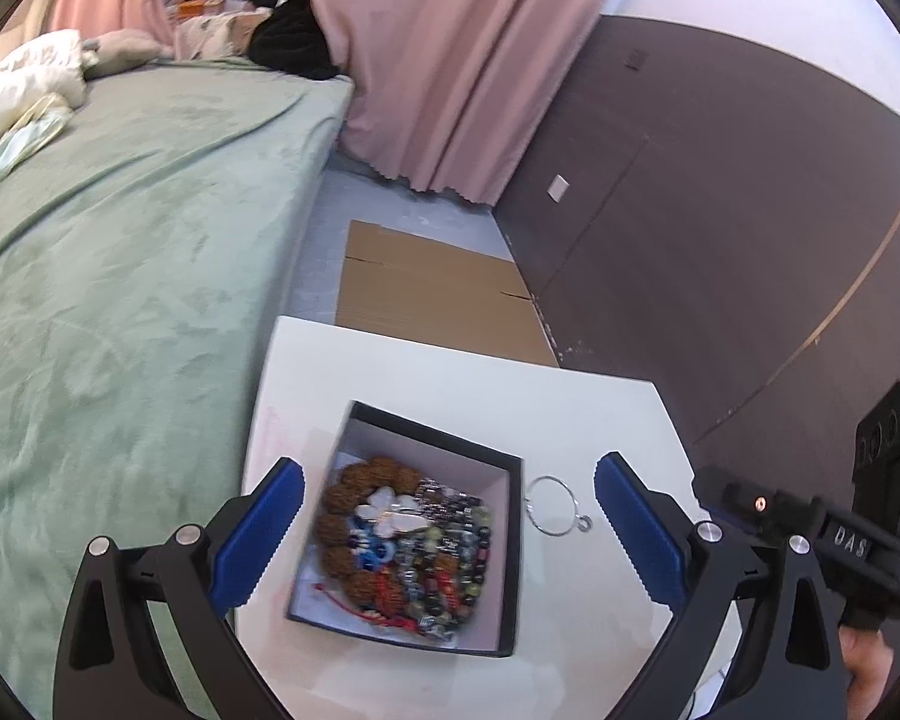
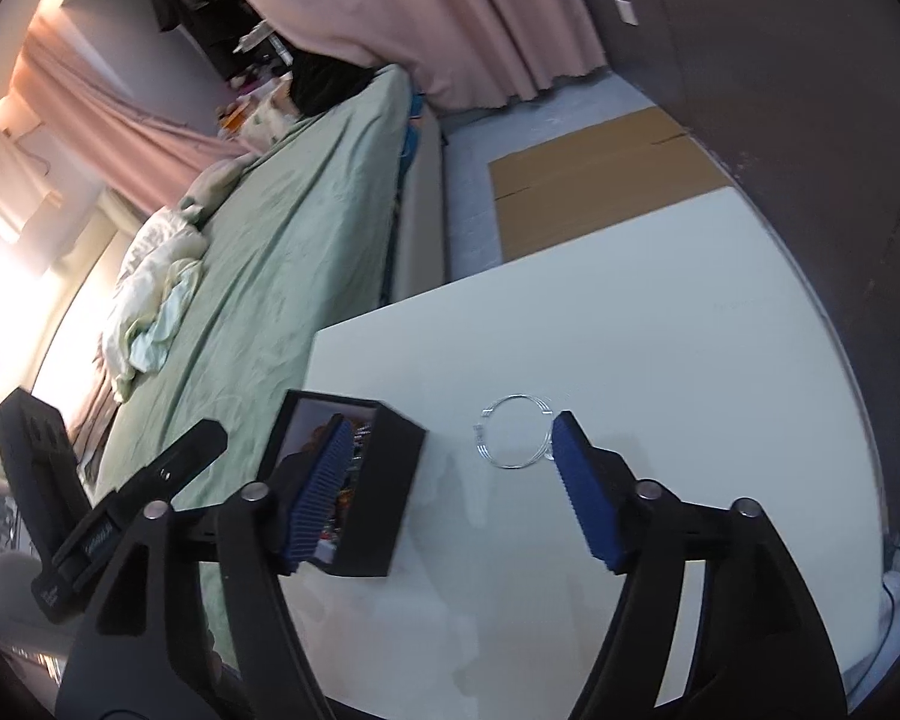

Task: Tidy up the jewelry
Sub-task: 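Move the left gripper to the large silver hoop and grasp it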

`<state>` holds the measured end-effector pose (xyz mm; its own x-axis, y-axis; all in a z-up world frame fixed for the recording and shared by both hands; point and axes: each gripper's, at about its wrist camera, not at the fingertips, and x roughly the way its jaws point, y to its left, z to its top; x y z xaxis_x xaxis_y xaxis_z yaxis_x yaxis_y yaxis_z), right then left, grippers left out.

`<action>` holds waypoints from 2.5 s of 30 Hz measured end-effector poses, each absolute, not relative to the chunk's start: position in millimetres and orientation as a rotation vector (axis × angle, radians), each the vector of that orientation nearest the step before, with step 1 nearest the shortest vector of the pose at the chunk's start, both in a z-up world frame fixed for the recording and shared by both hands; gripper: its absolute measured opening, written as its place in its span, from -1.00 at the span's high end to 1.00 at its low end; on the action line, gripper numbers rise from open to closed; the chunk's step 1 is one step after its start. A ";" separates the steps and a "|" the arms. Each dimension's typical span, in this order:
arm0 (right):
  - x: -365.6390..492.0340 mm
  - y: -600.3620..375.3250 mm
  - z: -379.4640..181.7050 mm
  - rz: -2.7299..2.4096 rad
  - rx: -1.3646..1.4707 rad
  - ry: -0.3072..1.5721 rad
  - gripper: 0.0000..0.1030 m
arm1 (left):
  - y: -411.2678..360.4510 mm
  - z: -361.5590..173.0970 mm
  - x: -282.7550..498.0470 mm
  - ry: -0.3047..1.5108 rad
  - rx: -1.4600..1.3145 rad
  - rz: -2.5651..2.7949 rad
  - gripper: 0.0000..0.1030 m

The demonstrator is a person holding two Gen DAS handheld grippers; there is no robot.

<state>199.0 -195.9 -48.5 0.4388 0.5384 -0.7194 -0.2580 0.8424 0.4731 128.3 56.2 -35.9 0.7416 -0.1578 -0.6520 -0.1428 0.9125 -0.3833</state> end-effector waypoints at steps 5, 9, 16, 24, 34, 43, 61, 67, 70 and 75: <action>205.1 -215.4 -55.1 0.456 0.338 1.034 -0.53 | 21.0 -36.8 136.5 0.747 -0.347 -0.065 -0.65; 210.2 -233.6 -59.8 0.411 0.358 1.049 -0.66 | -2.8 -41.6 143.9 0.766 -0.303 -0.111 -0.46; 215.4 -265.2 -65.9 0.356 0.398 1.069 -0.69 | -30.6 -54.7 156.5 0.808 -0.254 -0.147 -0.13; 215.3 -284.9 -66.2 0.344 0.407 1.074 -0.70 | -60.0 -70.5 165.9 0.836 -0.178 -0.160 -0.07; 213.7 -296.8 -64.4 0.355 0.429 1.077 -0.70 | -97.4 -98.2 177.4 0.920 -0.021 -0.154 0.11; 216.3 -300.0 -61.9 0.375 0.463 1.081 -0.70 | -107.9 -132.2 198.9 0.985 0.030 -0.086 0.20; 217.2 -301.1 -60.4 0.390 0.470 1.087 -0.70 | -101.3 -138.0 220.8 0.977 0.033 -0.033 -0.14; 217.1 -300.4 -61.1 0.393 0.468 1.088 -0.70 | -99.7 -138.9 226.5 0.968 0.020 -0.015 -0.27; 214.6 -299.7 -61.6 0.398 0.461 1.091 -0.70 | -99.5 -139.1 226.8 0.959 0.016 -0.016 -0.24; 212.8 -297.3 -62.0 0.400 0.450 1.091 -0.70 | -99.1 -137.4 225.7 0.952 0.018 -0.017 0.09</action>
